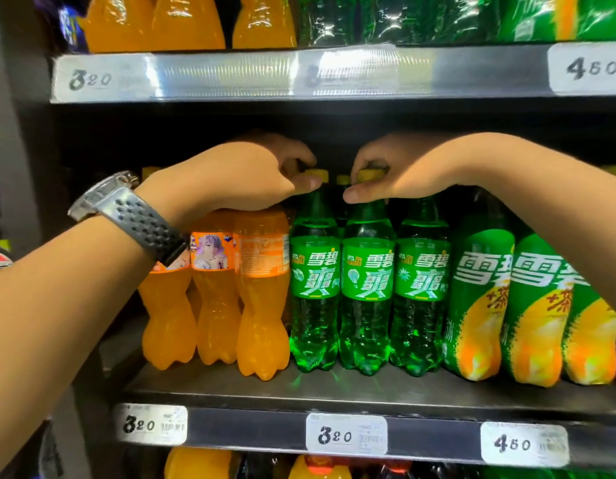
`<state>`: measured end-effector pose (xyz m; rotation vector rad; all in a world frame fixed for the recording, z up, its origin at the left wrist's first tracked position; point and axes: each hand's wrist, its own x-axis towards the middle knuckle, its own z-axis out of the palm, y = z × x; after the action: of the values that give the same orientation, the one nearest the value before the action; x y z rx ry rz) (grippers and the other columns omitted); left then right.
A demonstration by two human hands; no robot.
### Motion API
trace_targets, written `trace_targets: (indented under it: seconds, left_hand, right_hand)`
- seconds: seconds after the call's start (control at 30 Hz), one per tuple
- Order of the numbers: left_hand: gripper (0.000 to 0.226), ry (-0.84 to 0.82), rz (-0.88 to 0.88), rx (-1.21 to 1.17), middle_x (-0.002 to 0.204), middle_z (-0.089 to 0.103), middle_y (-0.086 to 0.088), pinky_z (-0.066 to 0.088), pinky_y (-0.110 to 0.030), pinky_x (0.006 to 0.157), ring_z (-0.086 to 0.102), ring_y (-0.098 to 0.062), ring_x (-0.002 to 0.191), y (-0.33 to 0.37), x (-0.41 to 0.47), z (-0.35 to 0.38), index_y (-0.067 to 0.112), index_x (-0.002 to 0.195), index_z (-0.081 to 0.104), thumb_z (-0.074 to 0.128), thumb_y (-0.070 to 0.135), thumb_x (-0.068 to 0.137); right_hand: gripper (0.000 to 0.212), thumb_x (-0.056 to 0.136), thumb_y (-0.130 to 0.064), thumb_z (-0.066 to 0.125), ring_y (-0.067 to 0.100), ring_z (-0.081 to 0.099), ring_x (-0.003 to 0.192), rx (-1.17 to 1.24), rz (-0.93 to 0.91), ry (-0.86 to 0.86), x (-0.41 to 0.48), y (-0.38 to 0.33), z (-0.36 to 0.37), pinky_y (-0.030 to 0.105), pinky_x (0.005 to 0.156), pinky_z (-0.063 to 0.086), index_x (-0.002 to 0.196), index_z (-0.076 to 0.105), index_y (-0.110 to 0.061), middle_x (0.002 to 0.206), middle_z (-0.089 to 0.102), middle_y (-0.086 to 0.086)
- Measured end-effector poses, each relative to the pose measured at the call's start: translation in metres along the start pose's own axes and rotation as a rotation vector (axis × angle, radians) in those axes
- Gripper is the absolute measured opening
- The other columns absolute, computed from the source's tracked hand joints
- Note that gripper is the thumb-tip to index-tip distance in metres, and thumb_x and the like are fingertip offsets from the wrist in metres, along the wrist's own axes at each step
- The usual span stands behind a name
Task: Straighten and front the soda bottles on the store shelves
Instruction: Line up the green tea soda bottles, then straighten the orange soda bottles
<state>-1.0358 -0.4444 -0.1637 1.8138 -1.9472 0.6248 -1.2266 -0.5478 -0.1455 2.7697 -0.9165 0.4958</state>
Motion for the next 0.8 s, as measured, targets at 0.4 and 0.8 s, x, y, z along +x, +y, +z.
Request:
trace_targets:
  seconds: [0.4,0.8]
  left_hand:
    - [0.034,0.094,-0.145,0.19,0.114,0.062,-0.016,0.044,-0.032,0.076,0.055,-0.031,0.097,-0.053,-0.036,-0.011,0.013,0.12,0.061,0.045,0.026,0.093]
    - [0.036,0.086,-0.175,0.414,0.11,0.064,-0.014,0.045,-0.034,0.07,0.059,-0.033,0.095,-0.059,-0.029,-0.006,0.015,0.127,0.056,0.052,0.017,0.091]
  right_hand:
    - [0.045,0.094,-0.054,0.045,0.014,0.046,0.091,0.04,-0.105,0.275,0.024,-0.092,0.014,0.02,0.066,0.026,0.13,0.047,-0.028,0.103,0.054,-0.003]
    - [0.041,0.076,-0.067,0.061,0.016,0.055,0.069,0.024,0.004,0.253,0.057,-0.113,0.028,0.028,0.057,0.04,0.073,0.054,-0.027,0.077,0.057,-0.003]
